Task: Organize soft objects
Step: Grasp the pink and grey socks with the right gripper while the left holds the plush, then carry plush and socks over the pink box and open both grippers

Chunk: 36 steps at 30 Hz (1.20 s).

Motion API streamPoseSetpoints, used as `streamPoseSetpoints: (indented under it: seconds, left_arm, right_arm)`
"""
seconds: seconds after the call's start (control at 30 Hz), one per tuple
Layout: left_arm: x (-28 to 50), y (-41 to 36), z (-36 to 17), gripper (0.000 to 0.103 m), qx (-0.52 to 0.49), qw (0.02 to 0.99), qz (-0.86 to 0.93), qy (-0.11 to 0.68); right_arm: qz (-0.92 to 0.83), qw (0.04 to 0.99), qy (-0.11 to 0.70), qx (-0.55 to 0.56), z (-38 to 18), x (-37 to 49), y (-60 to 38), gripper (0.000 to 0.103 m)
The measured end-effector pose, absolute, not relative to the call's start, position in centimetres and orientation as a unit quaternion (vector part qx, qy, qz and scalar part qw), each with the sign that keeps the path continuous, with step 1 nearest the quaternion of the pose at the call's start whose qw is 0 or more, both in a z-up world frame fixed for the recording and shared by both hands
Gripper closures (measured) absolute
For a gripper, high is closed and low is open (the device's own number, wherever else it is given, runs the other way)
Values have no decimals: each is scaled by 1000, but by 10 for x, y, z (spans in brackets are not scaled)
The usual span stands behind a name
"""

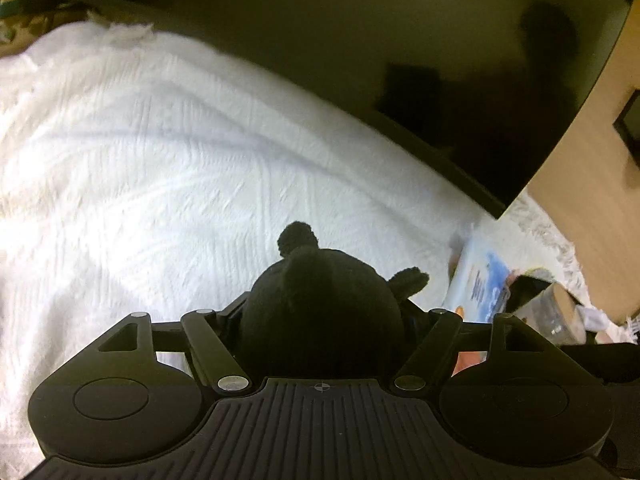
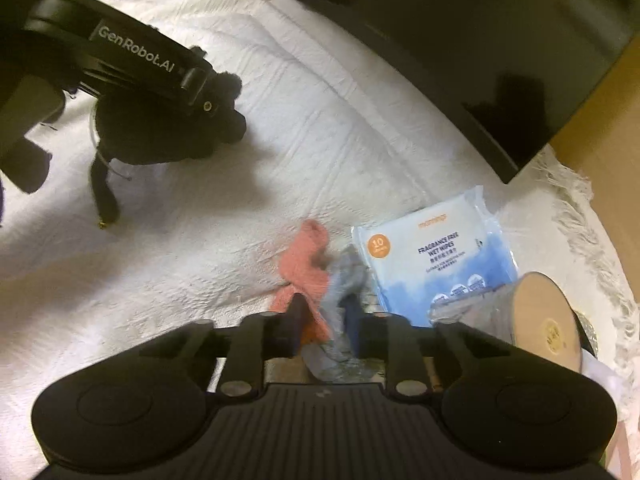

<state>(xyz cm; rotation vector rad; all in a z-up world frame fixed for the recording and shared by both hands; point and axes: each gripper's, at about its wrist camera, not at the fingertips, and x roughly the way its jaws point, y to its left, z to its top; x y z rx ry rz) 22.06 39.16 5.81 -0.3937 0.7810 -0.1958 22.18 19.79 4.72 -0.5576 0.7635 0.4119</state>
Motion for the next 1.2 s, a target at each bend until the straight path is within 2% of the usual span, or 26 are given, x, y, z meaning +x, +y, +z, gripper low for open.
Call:
streamPoseSetpoints:
  seconds: [0.27,0.5,0.73,1.0,1.2]
  left_arm:
    - [217,387,89,30,-166,909,-94,371]
    - [213,357,149,30,-135,929,-125,322]
    - [212,304,200,30,-122,936,-171,282]
    - [203,187,238,30,-85,921,-268,268]
    - [191,83,239,30,-71,887,-351,292]
  right_arm:
    - [210,890,365,-173,99,222,181,90]
    - [210,927,294,-103,191,203,139,90]
    - [167,958,219,-85,252,163,75,90]
    - [57,977,197,-66,269,109,-32,90]
    - [-23,978,205,-36,260,72,-115,90]
